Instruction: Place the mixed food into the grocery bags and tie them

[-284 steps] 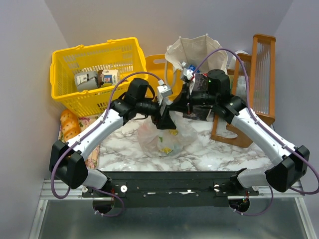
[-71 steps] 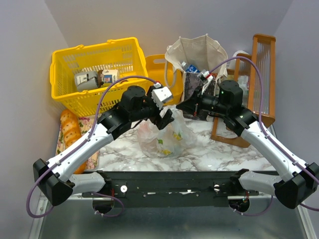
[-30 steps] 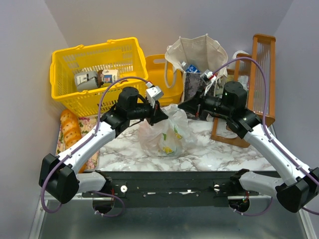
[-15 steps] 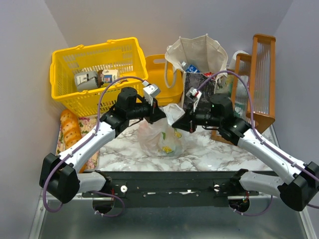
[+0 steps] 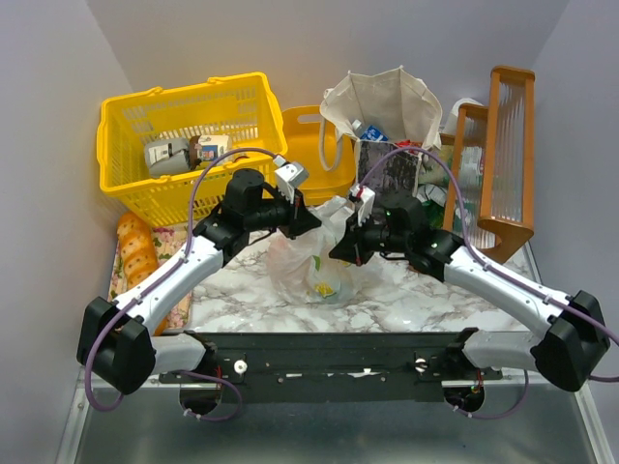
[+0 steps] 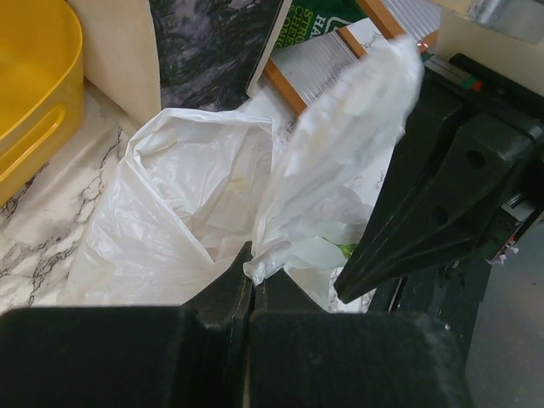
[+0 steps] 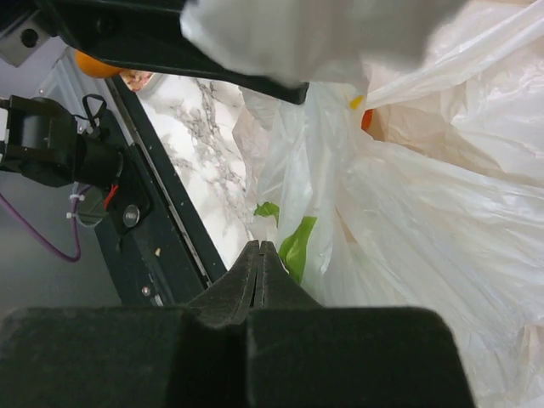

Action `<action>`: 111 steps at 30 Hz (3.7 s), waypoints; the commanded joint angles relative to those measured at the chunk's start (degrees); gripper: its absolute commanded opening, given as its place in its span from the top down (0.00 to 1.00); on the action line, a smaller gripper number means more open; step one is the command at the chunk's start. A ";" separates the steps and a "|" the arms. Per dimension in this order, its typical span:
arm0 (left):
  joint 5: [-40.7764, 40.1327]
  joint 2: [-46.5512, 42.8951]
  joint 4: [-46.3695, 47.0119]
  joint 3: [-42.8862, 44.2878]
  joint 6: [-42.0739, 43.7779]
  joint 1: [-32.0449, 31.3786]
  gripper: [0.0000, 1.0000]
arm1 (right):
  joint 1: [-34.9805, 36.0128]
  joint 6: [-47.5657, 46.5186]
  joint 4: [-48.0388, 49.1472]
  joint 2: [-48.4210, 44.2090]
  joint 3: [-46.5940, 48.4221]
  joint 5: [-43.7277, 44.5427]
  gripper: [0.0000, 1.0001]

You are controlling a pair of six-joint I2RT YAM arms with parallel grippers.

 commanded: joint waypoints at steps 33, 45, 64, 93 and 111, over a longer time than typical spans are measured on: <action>5.07 -0.60 -1.94 -1.28 4.01 -0.55 1.00 | -7.64 -5.46 17.63 -3.26 2.13 -22.35 0.99; 5.42 1.16 -1.15 -0.67 1.28 -0.19 1.00 | 1.41 -8.02 9.43 -2.65 -3.76 -8.99 0.99; 19.22 3.88 -3.97 -1.37 0.58 0.16 1.00 | 2.73 -13.73 3.63 -2.21 -7.45 -0.63 0.99; 18.78 7.48 -1.15 -0.58 -3.20 -1.95 0.60 | 3.26 -14.35 5.04 -4.49 -7.19 -2.48 0.99; 17.90 7.75 2.10 -2.07 -5.67 -2.74 1.00 | 5.02 -15.93 4.51 -4.32 -6.58 -2.57 0.99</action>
